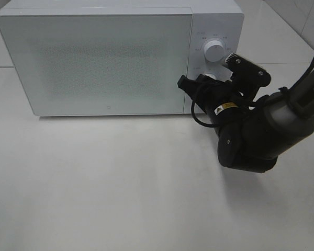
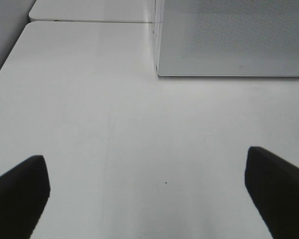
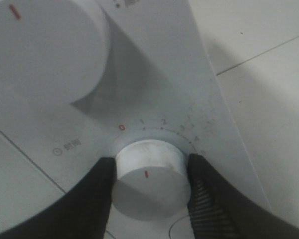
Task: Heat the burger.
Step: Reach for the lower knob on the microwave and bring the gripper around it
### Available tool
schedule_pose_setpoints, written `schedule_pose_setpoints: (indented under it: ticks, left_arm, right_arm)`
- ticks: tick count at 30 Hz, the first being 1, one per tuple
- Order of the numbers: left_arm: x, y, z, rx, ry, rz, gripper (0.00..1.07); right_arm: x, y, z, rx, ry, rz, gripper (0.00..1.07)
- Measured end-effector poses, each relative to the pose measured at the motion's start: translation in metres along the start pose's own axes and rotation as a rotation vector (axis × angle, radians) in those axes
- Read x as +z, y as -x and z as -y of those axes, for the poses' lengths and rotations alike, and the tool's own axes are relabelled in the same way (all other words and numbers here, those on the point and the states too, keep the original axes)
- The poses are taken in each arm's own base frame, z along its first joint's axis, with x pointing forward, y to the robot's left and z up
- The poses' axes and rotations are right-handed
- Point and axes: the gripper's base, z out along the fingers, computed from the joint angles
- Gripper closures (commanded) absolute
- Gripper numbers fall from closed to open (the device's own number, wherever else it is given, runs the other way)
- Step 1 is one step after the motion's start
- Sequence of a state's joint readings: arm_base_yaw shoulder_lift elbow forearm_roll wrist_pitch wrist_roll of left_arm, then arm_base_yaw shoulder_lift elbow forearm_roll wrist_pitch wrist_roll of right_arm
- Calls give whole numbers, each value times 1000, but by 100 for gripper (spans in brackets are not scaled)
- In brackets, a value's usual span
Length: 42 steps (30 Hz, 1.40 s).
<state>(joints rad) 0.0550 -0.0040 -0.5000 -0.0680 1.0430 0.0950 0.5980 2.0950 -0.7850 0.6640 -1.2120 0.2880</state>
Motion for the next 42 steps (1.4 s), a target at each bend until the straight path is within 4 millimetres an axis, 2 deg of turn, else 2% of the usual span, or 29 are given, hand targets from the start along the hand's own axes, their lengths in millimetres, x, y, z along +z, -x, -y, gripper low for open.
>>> schedule_pose_setpoints:
  ticks: [20,29,42]
  left_arm:
    - [0,0,0,0,0,0,6]
    - [0,0,0,0,0,0,6]
    - [0,0,0,0,0,0,6]
  right_arm:
    - [-1,-1,0,583,11,-7,101]
    - [-1,0,0,801,12,-8,100]
    - [-1,0,0,1025,12,-8,100]
